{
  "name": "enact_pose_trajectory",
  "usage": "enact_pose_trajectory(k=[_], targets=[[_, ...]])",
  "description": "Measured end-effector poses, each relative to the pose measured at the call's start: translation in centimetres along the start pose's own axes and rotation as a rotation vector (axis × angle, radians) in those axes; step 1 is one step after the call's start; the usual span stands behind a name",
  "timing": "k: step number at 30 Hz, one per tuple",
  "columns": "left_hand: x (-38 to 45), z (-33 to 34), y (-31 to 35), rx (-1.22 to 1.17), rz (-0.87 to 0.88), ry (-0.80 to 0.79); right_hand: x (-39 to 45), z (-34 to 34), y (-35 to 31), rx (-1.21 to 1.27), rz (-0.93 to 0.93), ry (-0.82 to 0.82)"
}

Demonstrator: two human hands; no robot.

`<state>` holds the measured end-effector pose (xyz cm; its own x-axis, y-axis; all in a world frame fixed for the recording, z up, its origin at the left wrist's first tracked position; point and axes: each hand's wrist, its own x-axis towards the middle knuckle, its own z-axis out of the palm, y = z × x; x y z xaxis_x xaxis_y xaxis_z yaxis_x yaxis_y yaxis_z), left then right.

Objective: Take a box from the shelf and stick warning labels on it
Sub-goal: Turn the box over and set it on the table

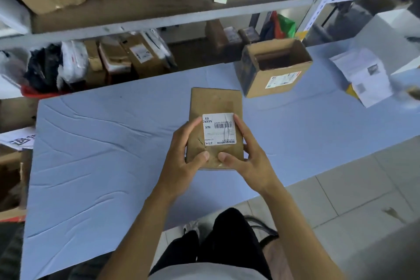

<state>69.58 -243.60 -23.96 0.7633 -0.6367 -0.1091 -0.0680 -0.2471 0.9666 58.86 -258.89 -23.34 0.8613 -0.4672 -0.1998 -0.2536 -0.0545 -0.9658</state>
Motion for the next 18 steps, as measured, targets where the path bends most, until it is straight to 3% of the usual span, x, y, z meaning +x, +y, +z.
enact_pose_trajectory(k=[9, 18], targets=[[5.0, 4.3, -0.9, -0.158, -0.146, 0.224, 7.0, -3.8, 0.9, -0.010, 0.079, -0.158], [6.9, 11.0, -2.6, -0.354, -0.319, 0.550, 14.1, -7.8, 4.3, -0.134, 0.140, -0.479]])
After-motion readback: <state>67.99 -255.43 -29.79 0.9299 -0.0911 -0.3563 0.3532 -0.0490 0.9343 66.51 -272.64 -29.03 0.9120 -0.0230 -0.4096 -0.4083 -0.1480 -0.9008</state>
